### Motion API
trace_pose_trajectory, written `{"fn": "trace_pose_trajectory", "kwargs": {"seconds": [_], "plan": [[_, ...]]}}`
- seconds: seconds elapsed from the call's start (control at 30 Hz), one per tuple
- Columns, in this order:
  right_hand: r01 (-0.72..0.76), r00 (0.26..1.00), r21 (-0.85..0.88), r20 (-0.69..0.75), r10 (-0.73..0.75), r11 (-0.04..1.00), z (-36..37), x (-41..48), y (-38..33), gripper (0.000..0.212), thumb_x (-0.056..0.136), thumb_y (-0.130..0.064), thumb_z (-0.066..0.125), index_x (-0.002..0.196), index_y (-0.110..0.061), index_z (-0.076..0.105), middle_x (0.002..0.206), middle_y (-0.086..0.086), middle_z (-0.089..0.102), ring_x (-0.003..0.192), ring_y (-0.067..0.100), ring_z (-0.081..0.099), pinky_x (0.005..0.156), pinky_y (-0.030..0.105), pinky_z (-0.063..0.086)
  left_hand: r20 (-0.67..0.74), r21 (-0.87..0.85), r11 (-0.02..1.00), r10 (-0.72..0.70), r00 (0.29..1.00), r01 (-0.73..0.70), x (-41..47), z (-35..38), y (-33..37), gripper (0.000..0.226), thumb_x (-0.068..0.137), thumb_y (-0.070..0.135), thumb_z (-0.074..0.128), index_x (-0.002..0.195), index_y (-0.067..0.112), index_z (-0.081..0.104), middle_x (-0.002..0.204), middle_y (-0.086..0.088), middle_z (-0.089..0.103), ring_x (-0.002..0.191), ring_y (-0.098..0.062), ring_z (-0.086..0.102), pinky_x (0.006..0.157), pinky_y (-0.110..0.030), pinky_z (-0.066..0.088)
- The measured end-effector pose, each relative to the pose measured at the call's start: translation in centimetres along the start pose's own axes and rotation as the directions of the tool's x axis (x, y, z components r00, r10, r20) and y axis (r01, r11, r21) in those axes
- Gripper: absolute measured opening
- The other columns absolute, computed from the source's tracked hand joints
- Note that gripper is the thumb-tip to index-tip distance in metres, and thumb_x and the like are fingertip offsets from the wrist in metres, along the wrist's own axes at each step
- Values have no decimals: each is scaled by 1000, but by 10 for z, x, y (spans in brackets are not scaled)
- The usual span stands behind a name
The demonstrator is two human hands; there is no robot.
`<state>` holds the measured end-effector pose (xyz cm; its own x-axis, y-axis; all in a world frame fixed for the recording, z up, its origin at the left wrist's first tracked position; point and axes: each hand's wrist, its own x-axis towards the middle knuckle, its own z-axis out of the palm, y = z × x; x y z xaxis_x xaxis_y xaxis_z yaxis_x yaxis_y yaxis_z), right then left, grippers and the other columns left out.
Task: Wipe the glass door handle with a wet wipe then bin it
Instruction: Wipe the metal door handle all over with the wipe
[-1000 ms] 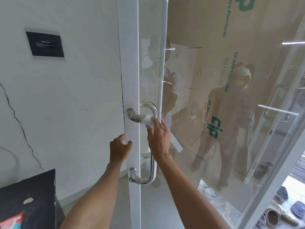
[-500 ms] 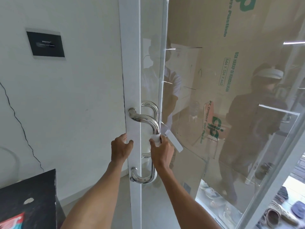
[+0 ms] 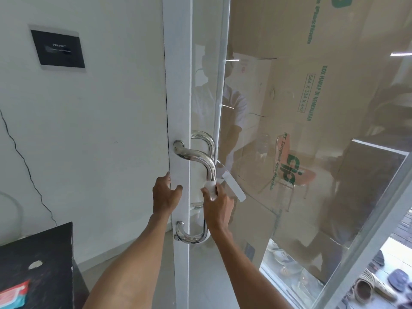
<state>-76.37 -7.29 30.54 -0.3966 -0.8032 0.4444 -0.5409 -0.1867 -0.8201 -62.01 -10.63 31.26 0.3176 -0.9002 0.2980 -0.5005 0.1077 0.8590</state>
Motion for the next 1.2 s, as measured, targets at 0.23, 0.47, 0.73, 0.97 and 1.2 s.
{"fn": "trace_pose_trajectory", "kwargs": {"seconds": [0.23, 0.47, 0.73, 0.97, 1.2], "plan": [[5, 1000, -37, -16, -6, 999, 0, 9, -7, 17, 84, -27, 68, 87, -13, 61, 81, 5, 68, 68, 24, 59, 63, 31, 46, 13, -17, 1000, -2, 1000, 3, 6, 1, -4, 63, 82, 18, 66, 141, 5, 48, 134, -16, 54, 123, -26, 54, 102, -36, 45], [205, 977, 9, -70, -203, 979, -2, 37, -30, 25, 89, -37, 64, 99, -15, 62, 85, 0, 65, 67, 18, 61, 63, 31, 50, 3, -56, 998, -10, 1000, 10, 7, 7, -11, 62, 80, 18, 65, 139, 12, 51, 136, -11, 58, 125, -22, 55, 103, -28, 41], [-114, 990, -35, 84, 117, 993, 16, -19, 35, 17, 85, -26, 69, 83, -13, 59, 79, 3, 69, 64, 20, 57, 52, 21, 34, 36, -46, 999, -13, 999, 15, 13, 8, -14, 63, 79, 27, 62, 140, 14, 51, 140, -10, 55, 128, -23, 54, 106, -37, 45], [-21, 1000, -77, 17, 23, 997, 4, 0, 11, 13, 84, -23, 68, 91, -12, 64, 81, 7, 70, 62, 21, 53, 59, 27, 37, 58, -44, 999, -17, 998, 20, 18, 9, -16, 68, 72, 36, 57, 137, 17, 53, 136, -8, 59, 126, -20, 56, 105, -37, 46], [155, 983, 64, -111, -147, 986, -1, 31, -27, 29, 87, -31, 69, 109, -12, 67, 91, 3, 71, 75, 20, 63, 70, 31, 51, 32, -50, 999, -9, 999, 11, 15, 12, -18, 64, 75, 32, 58, 137, 15, 53, 135, -8, 60, 125, -21, 56, 105, -33, 45]]}}
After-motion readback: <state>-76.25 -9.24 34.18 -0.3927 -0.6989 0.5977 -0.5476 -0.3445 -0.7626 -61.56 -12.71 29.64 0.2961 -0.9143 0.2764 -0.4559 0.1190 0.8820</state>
